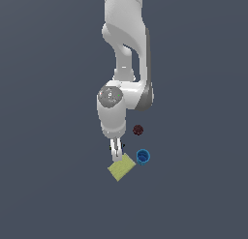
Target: Pick up a designated object from a clutter of objects.
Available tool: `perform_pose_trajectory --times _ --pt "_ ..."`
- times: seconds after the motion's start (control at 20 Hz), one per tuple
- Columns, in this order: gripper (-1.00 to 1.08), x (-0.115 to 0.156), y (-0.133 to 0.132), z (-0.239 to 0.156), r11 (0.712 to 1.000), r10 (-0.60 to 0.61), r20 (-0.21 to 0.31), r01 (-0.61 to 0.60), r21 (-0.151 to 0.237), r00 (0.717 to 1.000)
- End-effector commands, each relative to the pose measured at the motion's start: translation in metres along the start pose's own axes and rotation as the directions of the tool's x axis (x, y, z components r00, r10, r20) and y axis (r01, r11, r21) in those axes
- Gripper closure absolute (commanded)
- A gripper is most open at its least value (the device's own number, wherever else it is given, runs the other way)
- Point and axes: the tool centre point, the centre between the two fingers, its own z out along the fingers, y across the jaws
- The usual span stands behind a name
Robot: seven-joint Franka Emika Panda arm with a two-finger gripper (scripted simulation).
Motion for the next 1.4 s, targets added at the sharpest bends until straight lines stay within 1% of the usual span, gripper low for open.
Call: perform_pose_trajectory --times 0.0,0.3,0.55,0.6,1.05,1.35 --pt "-0.92 0.000 0.001 0.009 1.000 0.001 0.000 -0.001 -0.001 1.000" --pt "-0.92 0.000 0.001 0.037 1.000 0.004 0.000 -0.004 -0.001 1.000" --pt "-0.92 0.000 0.000 0.043 1.000 0.004 0.000 -0.004 -0.001 1.000" --pt "1.08 0.000 0.000 0.043 1.000 0.004 0.000 -0.004 -0.001 1.000" --pt "1.08 0.000 0.000 0.043 1.000 0.004 0.000 -0.004 -0.001 1.000" --pt "1.08 -0.004 -0.001 0.035 1.000 0.004 0.000 -0.004 0.001 1.000"
